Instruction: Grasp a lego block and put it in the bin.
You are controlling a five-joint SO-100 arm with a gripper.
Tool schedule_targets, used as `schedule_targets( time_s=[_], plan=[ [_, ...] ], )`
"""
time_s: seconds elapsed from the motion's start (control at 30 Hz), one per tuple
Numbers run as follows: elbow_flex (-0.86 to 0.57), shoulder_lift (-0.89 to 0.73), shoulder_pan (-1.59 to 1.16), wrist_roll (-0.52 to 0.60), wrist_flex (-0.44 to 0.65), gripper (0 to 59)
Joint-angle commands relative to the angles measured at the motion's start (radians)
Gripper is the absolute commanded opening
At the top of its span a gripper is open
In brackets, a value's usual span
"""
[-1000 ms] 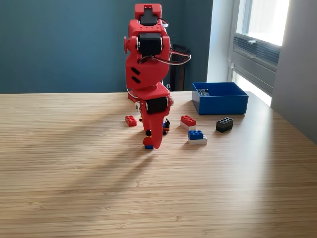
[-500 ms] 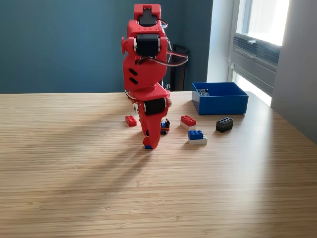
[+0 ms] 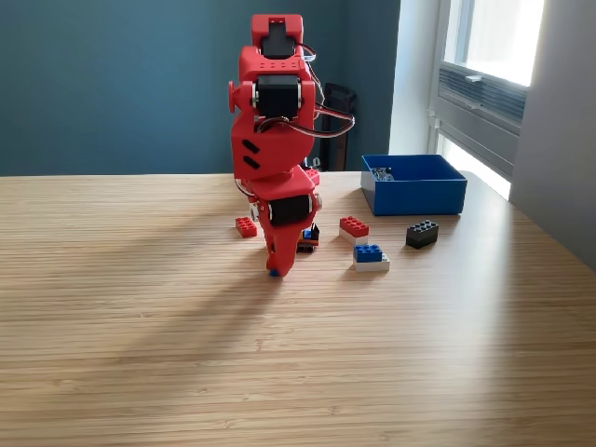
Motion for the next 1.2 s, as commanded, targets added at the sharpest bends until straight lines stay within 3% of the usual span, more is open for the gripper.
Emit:
schedule_targets(
  time_s=[0.03,0.43,0.6,0.7,1.2],
  plan=[
    [-0.084,0.028,0.003,0.026,0.015,0.0],
    [-0.273,0.040,-0.025,0.115,0.181,0.0],
    [-0.137,0.044,-0.100,0.144,0.186,0.0],
    [-0.155,0.078,-0.147,0.186,0.235,0.0],
    [0.127,0.597,-0.718,0.356,0.238,0.0]
  ],
)
